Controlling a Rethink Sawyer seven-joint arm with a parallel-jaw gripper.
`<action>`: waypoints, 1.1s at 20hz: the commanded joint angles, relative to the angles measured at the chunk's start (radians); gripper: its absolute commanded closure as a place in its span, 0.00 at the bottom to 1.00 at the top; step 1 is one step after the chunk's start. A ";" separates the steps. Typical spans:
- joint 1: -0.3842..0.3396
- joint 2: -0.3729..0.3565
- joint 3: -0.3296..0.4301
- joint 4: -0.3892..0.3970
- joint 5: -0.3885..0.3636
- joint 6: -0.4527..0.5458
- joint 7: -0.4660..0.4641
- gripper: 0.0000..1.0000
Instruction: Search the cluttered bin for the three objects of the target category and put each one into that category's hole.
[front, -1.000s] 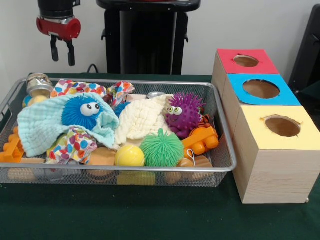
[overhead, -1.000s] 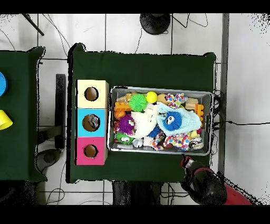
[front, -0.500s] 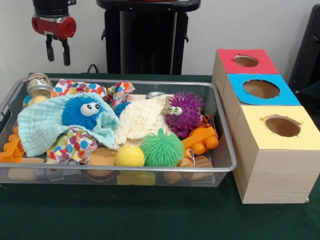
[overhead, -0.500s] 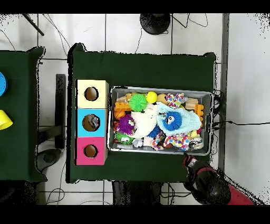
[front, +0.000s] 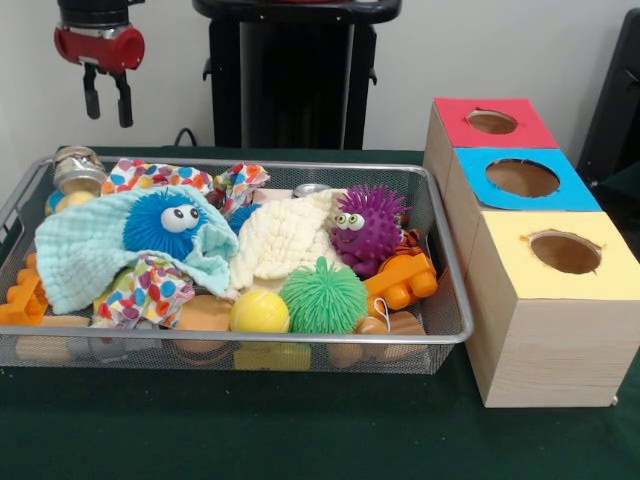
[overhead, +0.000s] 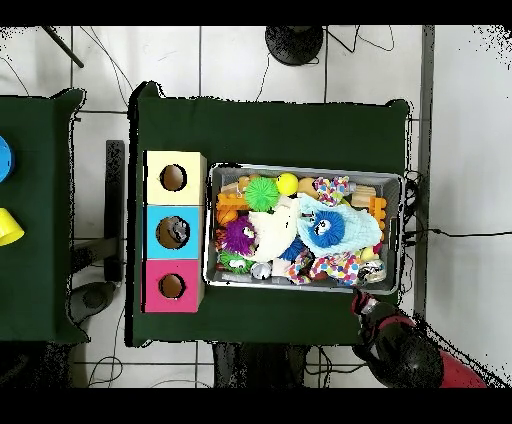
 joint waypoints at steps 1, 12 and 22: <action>-0.020 0.000 0.110 -0.021 0.010 0.123 0.011 0.00; -0.034 0.011 0.128 -0.066 0.009 0.172 -0.009 0.00; -0.034 0.008 0.137 -0.092 0.005 0.205 -0.017 0.00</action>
